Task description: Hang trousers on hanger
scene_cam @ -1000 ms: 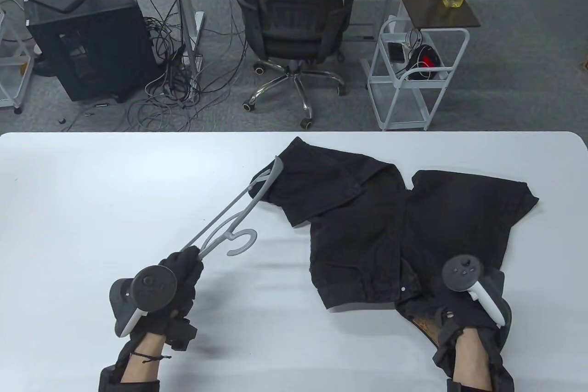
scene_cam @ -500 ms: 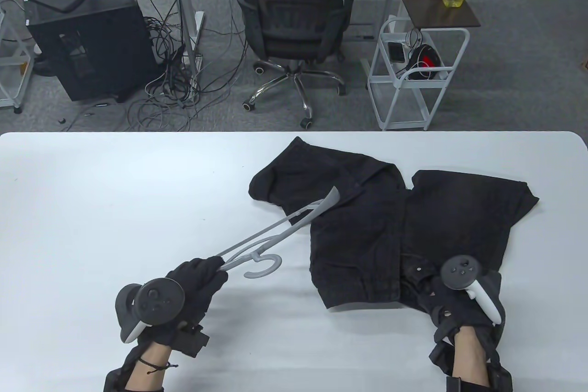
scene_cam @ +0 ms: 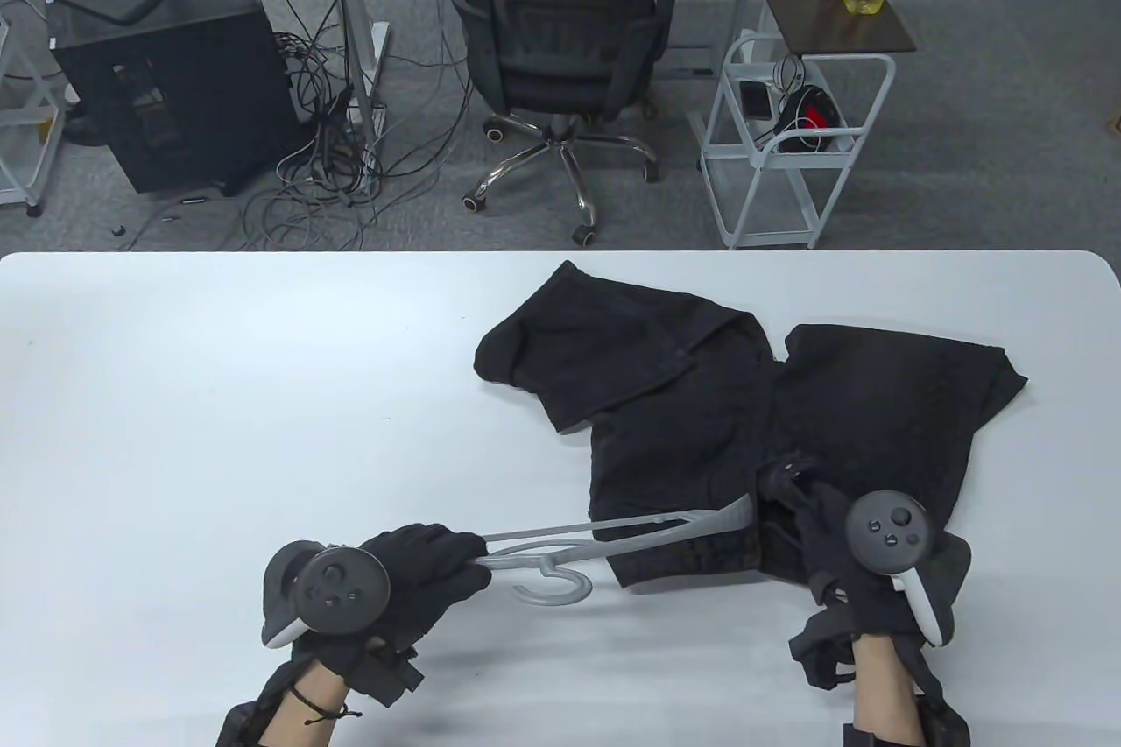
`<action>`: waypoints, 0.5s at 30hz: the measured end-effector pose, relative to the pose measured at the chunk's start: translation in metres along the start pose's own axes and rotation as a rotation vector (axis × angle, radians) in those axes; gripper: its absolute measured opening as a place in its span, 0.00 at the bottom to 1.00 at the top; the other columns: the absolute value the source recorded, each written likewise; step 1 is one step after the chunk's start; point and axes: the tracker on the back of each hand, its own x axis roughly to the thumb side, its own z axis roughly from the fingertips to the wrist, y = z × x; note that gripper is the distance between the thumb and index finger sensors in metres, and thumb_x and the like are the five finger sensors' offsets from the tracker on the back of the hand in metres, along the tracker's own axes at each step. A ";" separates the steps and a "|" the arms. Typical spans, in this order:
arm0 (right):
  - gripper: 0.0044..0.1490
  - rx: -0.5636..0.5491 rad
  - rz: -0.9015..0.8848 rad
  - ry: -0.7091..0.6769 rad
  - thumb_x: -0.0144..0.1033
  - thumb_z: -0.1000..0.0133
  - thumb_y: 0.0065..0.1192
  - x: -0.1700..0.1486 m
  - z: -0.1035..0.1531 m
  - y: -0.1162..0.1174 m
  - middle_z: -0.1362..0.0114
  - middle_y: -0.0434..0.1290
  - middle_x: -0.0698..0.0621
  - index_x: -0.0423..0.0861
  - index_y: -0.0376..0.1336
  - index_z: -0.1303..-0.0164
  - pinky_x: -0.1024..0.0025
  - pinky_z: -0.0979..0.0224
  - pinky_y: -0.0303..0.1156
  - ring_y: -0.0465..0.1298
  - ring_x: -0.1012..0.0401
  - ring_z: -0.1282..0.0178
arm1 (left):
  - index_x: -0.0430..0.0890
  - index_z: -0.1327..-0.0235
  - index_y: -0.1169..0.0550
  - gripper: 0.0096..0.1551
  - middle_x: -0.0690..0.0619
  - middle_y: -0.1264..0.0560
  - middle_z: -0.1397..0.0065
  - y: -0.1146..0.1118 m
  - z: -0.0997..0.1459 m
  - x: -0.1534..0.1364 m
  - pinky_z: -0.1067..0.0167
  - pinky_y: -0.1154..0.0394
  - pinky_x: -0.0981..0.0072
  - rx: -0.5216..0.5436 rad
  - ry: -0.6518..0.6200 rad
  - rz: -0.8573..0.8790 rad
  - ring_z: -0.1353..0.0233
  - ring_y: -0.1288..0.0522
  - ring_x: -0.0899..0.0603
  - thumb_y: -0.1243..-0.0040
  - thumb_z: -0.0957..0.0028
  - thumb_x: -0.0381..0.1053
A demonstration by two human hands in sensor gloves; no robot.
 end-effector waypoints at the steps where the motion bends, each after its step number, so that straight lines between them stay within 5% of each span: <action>1: 0.32 -0.014 0.011 -0.023 0.45 0.45 0.59 0.004 0.002 0.000 0.28 0.74 0.41 0.45 0.65 0.32 0.46 0.34 0.71 0.77 0.45 0.32 | 0.47 0.47 0.17 0.28 0.56 0.16 0.56 -0.001 0.000 0.001 0.63 0.21 0.54 -0.001 -0.004 -0.004 0.63 0.18 0.47 0.43 0.49 0.64; 10: 0.30 -0.191 0.039 -0.296 0.45 0.46 0.60 0.055 0.028 -0.003 0.30 0.75 0.44 0.48 0.67 0.34 0.49 0.34 0.73 0.78 0.47 0.33 | 0.48 0.46 0.18 0.28 0.57 0.16 0.54 -0.014 -0.001 0.013 0.62 0.20 0.54 0.046 -0.023 -0.062 0.62 0.18 0.48 0.44 0.48 0.64; 15: 0.30 -0.200 -0.020 -0.433 0.45 0.46 0.60 0.079 0.043 0.001 0.31 0.77 0.43 0.47 0.67 0.35 0.51 0.37 0.75 0.80 0.47 0.36 | 0.48 0.46 0.18 0.28 0.57 0.16 0.54 -0.021 -0.003 0.018 0.62 0.20 0.55 0.024 -0.028 -0.089 0.62 0.18 0.48 0.44 0.48 0.64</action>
